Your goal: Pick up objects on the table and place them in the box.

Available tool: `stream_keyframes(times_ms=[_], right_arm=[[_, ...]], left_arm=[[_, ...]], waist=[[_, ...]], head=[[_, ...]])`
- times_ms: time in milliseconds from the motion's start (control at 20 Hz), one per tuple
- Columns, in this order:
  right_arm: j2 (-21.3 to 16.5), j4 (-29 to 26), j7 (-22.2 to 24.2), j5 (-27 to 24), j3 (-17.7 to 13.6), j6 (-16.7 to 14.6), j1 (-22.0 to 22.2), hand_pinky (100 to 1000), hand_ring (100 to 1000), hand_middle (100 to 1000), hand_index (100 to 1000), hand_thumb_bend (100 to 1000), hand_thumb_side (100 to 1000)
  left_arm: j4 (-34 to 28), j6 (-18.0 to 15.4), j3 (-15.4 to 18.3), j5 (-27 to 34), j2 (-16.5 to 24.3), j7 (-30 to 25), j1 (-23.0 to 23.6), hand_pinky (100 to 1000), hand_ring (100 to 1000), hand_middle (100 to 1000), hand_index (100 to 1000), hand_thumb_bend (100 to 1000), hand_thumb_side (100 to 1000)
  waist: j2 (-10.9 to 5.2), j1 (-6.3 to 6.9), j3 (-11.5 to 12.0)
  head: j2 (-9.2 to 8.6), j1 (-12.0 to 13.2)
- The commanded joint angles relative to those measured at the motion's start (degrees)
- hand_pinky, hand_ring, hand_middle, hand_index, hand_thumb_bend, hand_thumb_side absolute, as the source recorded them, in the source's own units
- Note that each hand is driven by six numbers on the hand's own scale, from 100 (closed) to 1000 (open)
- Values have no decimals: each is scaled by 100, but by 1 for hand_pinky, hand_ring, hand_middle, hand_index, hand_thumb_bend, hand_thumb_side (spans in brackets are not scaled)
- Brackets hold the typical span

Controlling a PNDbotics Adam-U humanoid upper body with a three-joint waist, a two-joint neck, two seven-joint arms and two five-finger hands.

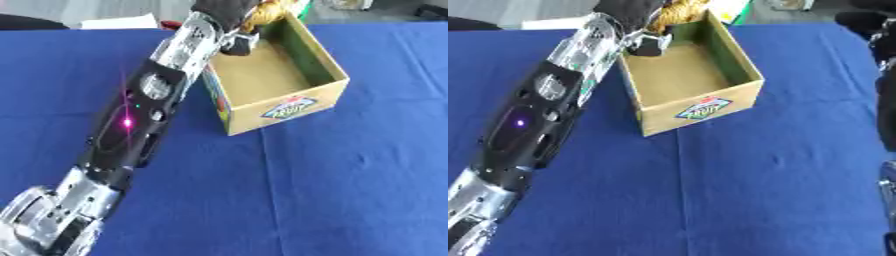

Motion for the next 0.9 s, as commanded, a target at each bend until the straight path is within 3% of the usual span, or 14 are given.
stream_keyframes(times_ms=[50,250,650,800,900], right_arm=[[-30,-115,20,-40,2,-12,-56,869,732,715,863,100,805],[-10,-115,38,-55,23,-7,-66,869,732,715,863,100,802],[17,-115,52,-77,34,-5,-75,870,733,715,864,100,796],[13,-115,48,-75,32,-3,-72,870,733,715,863,100,795],[17,-115,52,-73,35,1,-62,870,733,715,863,100,794]], left_arm=[[92,-166,-26,-127,-32,-235,-89,319,472,406,513,100,357],[246,-389,0,-40,-103,-715,-88,334,487,424,522,100,369],[636,-694,85,173,-180,-1111,-56,406,537,466,577,100,338],[601,-671,69,336,-158,-1130,-37,446,573,503,647,100,379],[596,-628,43,311,-139,-1114,-27,508,651,587,717,100,443]], waist=[[-114,-24,-26],[-96,-3,-79],[-36,19,-168],[-31,11,-170],[-33,8,-173]], head=[[-58,1],[-64,40],[-69,60],[-60,41],[-45,35]])
